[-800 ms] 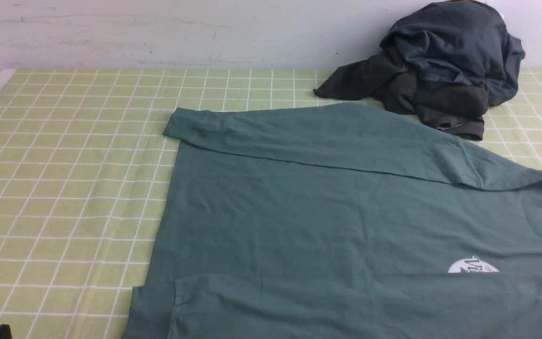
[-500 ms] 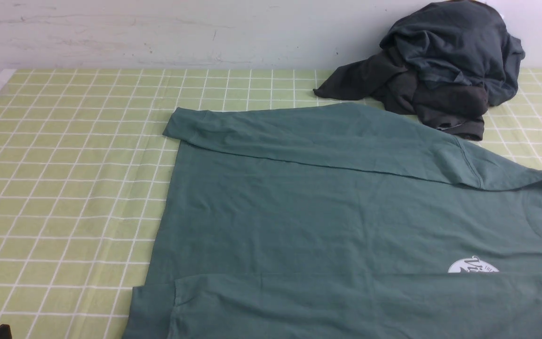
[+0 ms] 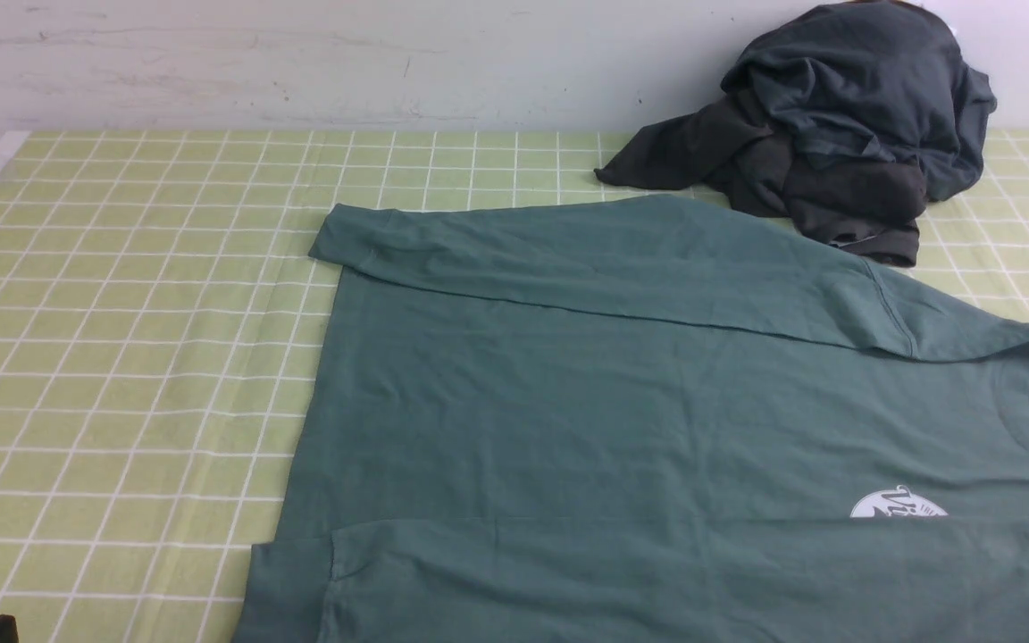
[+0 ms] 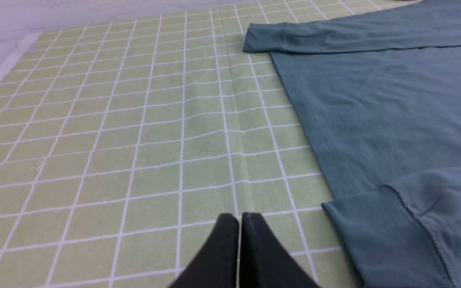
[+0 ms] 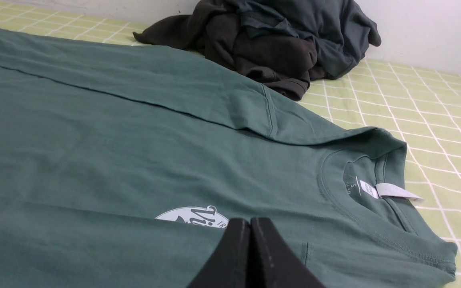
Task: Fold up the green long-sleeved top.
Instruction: Use the left arm to clamp the cuff farthest from it
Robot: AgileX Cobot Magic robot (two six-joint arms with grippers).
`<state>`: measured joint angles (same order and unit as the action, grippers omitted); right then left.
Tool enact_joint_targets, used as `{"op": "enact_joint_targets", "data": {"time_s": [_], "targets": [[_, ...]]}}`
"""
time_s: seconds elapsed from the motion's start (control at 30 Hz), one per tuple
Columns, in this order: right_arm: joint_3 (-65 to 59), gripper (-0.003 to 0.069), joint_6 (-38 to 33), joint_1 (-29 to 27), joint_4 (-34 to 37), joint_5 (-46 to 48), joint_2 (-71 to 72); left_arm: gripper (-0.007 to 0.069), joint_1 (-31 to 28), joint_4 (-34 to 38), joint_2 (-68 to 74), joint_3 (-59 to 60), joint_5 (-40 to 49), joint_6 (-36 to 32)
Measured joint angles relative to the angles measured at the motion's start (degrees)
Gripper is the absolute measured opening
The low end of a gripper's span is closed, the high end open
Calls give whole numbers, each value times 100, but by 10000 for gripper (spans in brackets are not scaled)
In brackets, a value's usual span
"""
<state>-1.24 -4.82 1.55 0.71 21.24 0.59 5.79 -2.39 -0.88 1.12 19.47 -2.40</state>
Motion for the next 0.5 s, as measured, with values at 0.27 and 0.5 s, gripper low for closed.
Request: {"op": "enact_joint_targets", "data": {"time_s": [0.27,0.5], "targets": [[-25,-14,0,0,-71,-279,0,-3,0,-85,0,56,-428,-7],[-29,-14,0,0,-71,-2273,0,-3,0,-89,0,56,-1697,8]]}}
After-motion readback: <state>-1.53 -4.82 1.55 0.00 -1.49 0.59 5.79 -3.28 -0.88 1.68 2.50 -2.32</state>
